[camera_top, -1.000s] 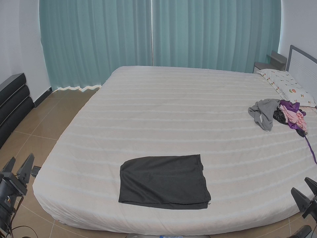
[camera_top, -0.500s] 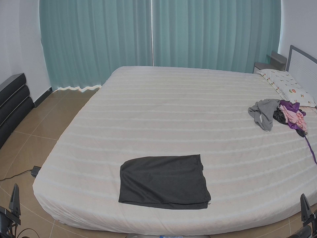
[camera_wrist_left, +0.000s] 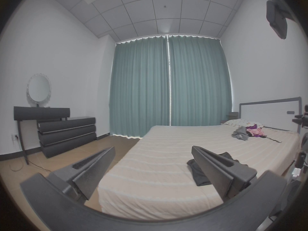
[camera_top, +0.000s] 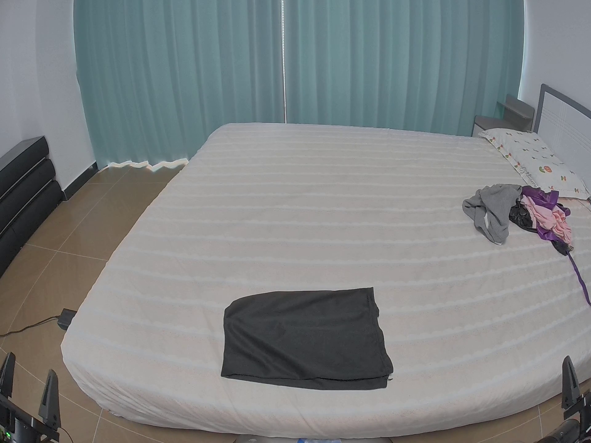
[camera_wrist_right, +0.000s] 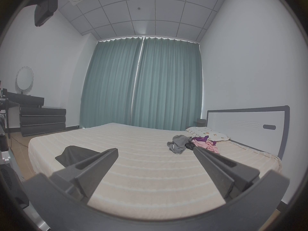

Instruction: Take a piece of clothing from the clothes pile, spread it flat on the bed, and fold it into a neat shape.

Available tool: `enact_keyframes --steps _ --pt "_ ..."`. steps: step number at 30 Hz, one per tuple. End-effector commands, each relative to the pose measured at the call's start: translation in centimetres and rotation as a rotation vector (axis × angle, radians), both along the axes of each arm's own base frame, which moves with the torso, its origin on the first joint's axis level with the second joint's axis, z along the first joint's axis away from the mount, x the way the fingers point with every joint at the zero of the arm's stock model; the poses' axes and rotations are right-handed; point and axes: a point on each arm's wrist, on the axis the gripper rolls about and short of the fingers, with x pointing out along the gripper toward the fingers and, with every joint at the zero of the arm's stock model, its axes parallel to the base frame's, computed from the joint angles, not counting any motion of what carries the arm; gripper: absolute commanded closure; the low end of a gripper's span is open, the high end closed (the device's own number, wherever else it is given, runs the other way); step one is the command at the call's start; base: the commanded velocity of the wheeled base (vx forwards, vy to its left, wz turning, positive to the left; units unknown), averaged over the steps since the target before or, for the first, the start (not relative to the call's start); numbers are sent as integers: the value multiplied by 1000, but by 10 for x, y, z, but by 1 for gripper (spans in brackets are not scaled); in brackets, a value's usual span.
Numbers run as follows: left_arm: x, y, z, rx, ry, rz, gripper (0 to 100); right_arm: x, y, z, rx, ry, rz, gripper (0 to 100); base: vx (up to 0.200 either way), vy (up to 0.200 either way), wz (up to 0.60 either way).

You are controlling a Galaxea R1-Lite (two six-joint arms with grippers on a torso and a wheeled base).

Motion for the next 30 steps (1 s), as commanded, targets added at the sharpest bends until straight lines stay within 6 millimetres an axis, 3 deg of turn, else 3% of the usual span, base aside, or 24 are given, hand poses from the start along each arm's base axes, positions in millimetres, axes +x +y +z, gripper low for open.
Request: enact_keyframes --steps 1,9,12,15,22,26,30 --pt "0 -1 -7 -25 11 -51 0 0 0 -6 -2 15 -4 0 0 0 0" --pt "0 -6 -7 46 20 -258 0 0 1 -6 -1 21 33 0 0 0 0" --pt "0 -5 -7 63 21 -215 0 0 1 -6 4 27 37 0 0 0 0" --pt "0 -2 -7 68 24 -67 0 0 1 -6 121 29 38 0 0 0 0" --pt "0 -1 -7 169 29 -39 0 1 0 -9 87 36 16 0 0 0 0" --pt "0 -4 -7 80 39 -173 0 1 1 -15 106 102 47 0 0 0 0" --pt "-1 -4 -7 -13 53 -180 0 1 1 -14 72 98 65 0 0 0 0"
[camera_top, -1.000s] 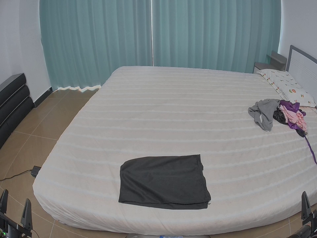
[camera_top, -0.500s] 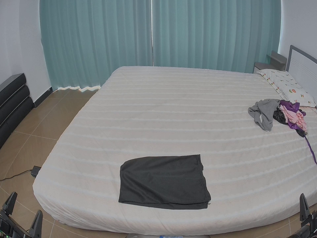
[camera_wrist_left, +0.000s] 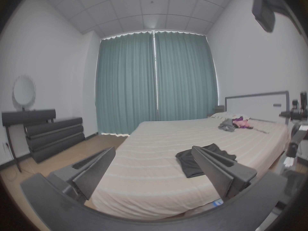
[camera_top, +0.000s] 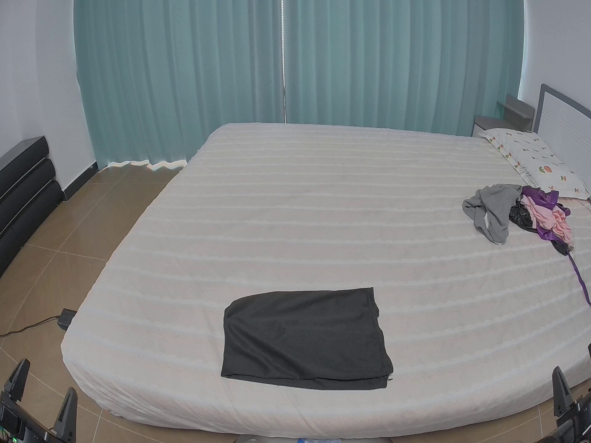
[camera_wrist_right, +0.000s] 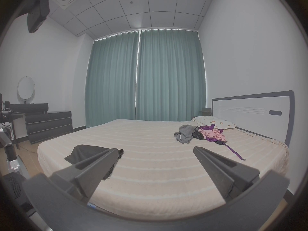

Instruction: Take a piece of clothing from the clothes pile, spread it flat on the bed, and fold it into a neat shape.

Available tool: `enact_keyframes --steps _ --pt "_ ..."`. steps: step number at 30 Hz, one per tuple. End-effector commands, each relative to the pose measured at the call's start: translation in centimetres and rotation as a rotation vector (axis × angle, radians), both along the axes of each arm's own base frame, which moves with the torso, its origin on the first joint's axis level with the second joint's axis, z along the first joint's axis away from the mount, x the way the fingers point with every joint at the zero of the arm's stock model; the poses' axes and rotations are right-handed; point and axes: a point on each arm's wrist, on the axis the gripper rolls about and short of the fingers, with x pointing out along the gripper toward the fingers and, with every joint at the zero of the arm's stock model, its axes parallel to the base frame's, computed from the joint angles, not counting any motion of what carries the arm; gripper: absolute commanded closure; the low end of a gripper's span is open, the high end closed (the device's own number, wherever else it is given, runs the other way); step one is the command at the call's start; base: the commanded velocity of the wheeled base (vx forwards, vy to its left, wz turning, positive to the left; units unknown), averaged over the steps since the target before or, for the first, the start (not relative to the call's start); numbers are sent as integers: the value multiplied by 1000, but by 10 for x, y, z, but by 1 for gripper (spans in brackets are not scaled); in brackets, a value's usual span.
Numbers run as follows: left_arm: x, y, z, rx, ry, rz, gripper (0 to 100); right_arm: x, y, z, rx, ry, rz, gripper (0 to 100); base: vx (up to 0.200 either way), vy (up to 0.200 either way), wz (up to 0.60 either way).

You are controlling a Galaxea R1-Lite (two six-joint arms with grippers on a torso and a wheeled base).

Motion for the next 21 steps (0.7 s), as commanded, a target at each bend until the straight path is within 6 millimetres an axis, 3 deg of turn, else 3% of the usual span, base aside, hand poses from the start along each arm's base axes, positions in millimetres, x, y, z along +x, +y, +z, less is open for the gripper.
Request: enact_keyframes --steps 1,7,21 --pt "-1 -1 -1 -84 15 -35 0 0 0 -5 -17 15 20 0 0 0 0" --pt "1 2 -8 -94 33 74 0 0 1 -5 0 9 28 0 0 0 0" --pt "1 1 -8 -58 37 45 0 0 0 -5 7 9 26 0 0 0 0"
